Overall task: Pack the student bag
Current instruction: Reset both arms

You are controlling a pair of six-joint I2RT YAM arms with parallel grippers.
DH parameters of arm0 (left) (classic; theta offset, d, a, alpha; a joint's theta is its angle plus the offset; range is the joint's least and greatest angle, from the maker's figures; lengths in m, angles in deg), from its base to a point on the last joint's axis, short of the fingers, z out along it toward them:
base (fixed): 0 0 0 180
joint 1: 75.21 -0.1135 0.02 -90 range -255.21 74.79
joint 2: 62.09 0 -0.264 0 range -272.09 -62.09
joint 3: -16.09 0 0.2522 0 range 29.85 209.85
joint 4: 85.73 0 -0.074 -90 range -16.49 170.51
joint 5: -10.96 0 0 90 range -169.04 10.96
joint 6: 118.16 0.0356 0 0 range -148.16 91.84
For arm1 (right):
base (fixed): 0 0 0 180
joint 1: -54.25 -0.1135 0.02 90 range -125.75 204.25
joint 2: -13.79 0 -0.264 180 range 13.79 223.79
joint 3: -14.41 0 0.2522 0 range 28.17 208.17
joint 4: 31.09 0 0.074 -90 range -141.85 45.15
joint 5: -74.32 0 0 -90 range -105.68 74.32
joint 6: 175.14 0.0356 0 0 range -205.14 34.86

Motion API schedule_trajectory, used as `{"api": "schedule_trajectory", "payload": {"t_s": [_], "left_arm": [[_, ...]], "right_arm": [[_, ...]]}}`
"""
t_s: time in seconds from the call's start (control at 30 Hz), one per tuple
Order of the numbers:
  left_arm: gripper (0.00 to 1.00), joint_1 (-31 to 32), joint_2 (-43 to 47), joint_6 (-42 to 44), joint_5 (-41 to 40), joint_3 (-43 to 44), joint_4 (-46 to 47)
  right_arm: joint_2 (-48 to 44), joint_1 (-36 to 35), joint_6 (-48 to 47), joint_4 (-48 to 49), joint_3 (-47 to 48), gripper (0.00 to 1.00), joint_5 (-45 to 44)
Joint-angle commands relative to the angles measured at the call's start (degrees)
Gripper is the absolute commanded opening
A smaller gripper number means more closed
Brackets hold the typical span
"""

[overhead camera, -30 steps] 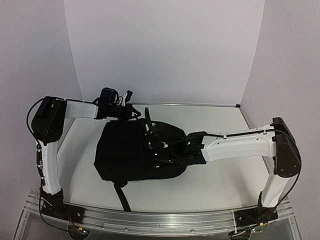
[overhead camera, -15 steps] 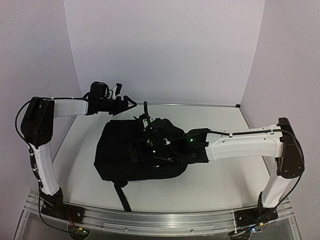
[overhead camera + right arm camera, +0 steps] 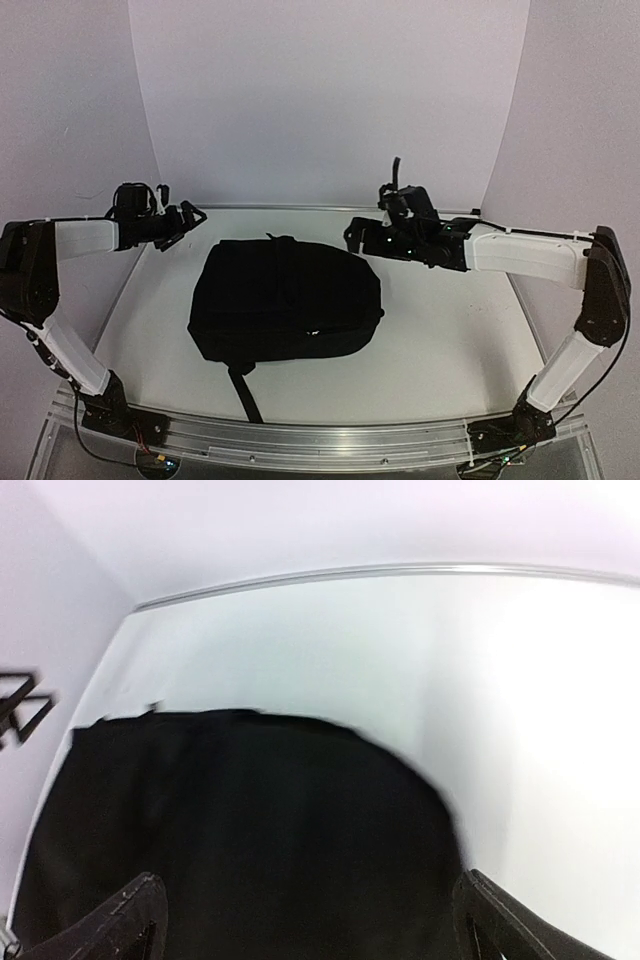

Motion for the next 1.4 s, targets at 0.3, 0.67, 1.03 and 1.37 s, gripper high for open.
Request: {"api": "schedule_trajectory", "payload": {"t_s": [0.3,0.67,1.03,1.37], "left_arm": [[1.00,-9.93,27.89,-1.83,-14.19,-6.89,-18.84],[1.00,-9.89,36.56,10.91,-16.84,6.08,-42.77],[1.00,-9.92,45.65,16.27,-17.04,-6.77,-36.35],[1.00,-9.92,45.22,16.45,-15.46,-7.00,-36.56]], "right_arm": [[-23.17,27.91,0.83,3.66,-16.96,0.98,5.26],[-45.31,28.19,-12.45,13.59,-27.10,0.98,-5.44],[-61.14,28.18,-16.48,24.00,-43.08,0.98,-8.71],[-61.34,28.16,-16.29,24.04,-44.02,0.98,-8.48]]}}
